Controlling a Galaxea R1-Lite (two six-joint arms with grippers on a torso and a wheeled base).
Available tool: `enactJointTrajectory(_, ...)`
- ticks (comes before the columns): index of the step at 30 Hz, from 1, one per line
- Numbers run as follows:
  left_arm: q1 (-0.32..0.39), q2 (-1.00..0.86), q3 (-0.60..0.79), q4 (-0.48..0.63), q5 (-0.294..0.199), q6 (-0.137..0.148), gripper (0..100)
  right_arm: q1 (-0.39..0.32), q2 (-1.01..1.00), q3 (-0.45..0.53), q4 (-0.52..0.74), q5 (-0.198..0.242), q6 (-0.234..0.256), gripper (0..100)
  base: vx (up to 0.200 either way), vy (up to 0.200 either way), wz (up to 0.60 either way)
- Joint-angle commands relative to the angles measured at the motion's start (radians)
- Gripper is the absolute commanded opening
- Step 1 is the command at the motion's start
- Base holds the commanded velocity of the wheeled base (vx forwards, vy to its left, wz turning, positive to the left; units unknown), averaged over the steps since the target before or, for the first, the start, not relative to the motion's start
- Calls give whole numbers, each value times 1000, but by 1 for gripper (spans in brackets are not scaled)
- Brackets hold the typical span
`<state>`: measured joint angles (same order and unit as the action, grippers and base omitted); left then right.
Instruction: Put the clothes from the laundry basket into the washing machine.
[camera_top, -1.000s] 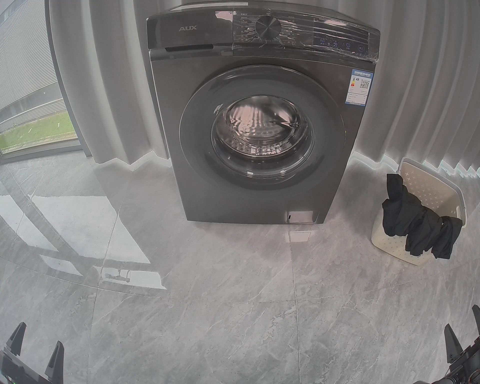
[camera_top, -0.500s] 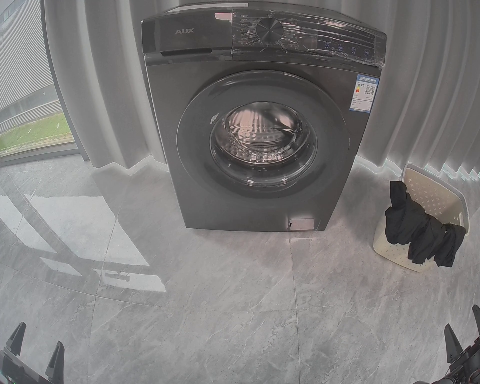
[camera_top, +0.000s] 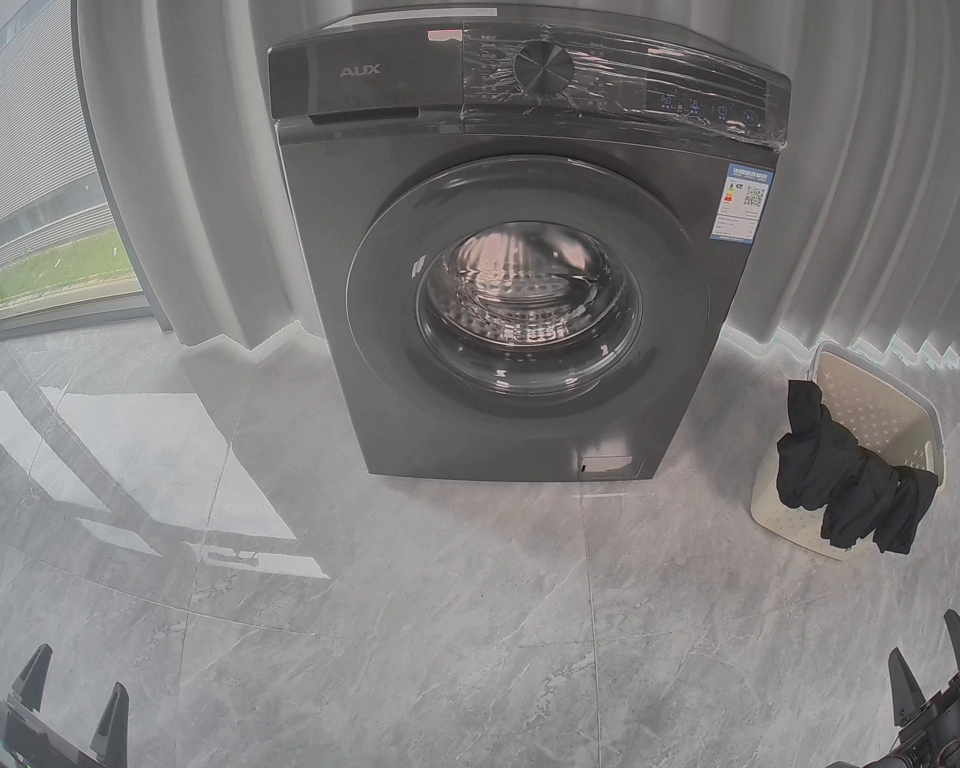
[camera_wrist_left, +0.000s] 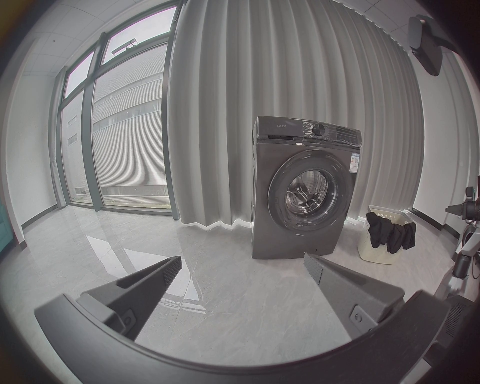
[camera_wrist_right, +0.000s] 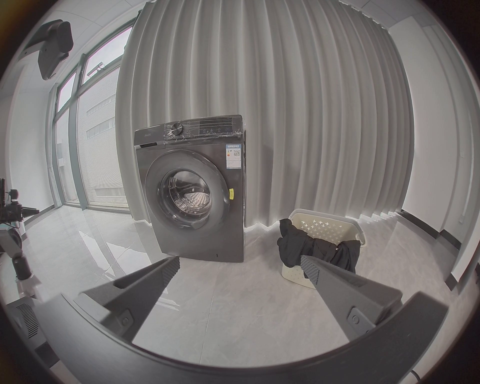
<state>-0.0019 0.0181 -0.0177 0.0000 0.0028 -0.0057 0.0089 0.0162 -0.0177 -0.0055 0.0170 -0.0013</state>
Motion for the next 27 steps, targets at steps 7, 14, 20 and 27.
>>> enactJointTrajectory(7,-1,-15,18,0,0,-2,100,0,-10,18,-1,1,-2,100,0,0,-343)
enactJointTrajectory(14,0,-15,18,0,0,-2,100,0,-10,18,-1,1,0,100,0,0,-86)
enactJointTrajectory(20,-1,-15,18,0,-1,-2,100,0,-10,18,-1,1,-2,100,0,0,0)
enactJointTrajectory(27,-1,-15,18,0,0,-2,100,0,-10,18,-1,1,-2,100,0,0,-257)
